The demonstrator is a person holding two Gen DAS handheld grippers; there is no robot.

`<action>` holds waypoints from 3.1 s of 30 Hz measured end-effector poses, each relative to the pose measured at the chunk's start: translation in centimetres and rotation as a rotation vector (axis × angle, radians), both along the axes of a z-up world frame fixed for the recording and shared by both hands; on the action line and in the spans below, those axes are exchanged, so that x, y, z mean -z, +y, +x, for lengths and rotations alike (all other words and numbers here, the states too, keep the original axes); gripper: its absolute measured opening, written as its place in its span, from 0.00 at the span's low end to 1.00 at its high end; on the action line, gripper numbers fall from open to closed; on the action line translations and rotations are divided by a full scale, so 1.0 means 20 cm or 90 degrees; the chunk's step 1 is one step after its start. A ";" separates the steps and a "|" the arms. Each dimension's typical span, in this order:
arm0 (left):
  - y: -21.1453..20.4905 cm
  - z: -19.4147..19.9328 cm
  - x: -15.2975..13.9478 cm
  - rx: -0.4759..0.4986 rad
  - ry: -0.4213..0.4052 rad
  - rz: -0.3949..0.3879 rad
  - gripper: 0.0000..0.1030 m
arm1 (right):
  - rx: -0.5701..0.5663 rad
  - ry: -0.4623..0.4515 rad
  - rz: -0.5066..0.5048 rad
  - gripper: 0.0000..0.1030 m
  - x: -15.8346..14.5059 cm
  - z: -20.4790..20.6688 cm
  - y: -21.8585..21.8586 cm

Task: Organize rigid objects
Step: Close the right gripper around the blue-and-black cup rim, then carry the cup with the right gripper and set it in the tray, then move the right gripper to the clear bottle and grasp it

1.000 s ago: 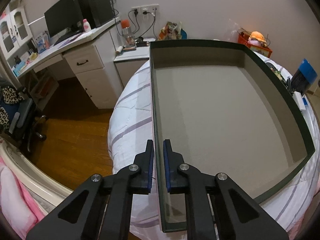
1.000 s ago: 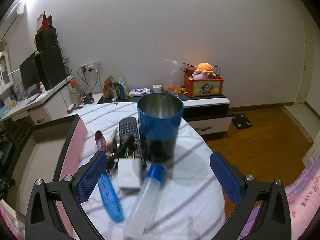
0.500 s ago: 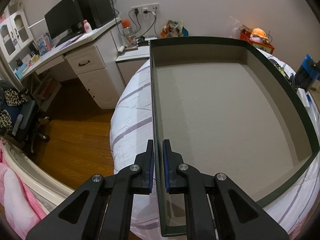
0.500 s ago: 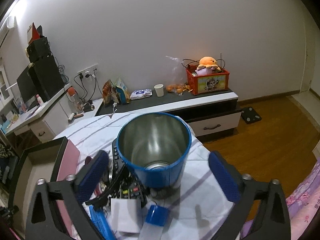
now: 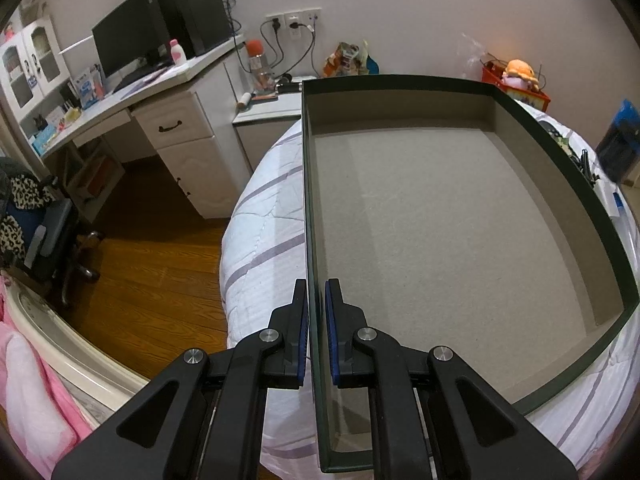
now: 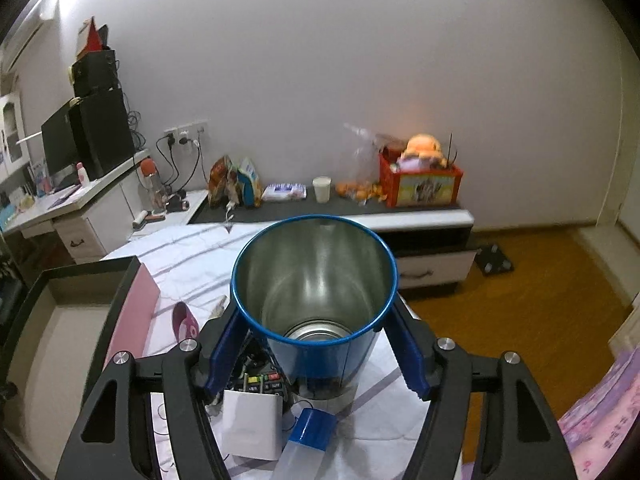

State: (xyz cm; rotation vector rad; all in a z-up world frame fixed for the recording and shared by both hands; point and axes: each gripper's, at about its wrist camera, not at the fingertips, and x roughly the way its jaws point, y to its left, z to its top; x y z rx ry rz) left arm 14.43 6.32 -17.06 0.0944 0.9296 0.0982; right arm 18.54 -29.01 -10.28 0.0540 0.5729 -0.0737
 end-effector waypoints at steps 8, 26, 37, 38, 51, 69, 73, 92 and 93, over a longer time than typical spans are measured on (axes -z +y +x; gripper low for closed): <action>0.00 0.00 0.00 -0.005 -0.003 -0.010 0.08 | -0.152 -0.066 0.003 0.66 -0.26 -0.21 0.34; 0.01 -0.03 -0.01 -0.010 -0.011 -0.031 0.08 | -0.426 0.066 -0.017 0.67 0.04 -0.16 1.17; 0.01 -0.03 -0.01 -0.010 -0.012 -0.035 0.08 | -0.421 0.047 0.012 0.77 0.04 -0.22 1.20; 0.01 -0.03 -0.01 -0.009 -0.010 -0.034 0.08 | -0.416 0.040 0.008 0.77 0.02 -0.23 1.19; 0.01 -0.03 -0.01 -0.012 -0.007 -0.026 0.08 | -0.270 -0.079 -0.041 0.79 -0.24 -0.41 0.90; 0.01 -0.04 0.00 -0.015 -0.006 -0.027 0.08 | -0.032 0.008 0.036 0.79 -0.07 -0.33 0.15; 0.01 -0.03 0.00 -0.016 -0.006 -0.020 0.08 | -0.017 0.046 0.038 0.79 0.03 -0.34 0.08; 0.01 -0.05 0.00 -0.017 -0.002 -0.017 0.08 | -0.006 0.159 0.087 0.58 0.40 -0.28 -0.04; 0.01 -0.05 0.01 -0.017 -0.002 -0.018 0.08 | -0.011 0.160 0.078 0.52 0.40 -0.28 -0.05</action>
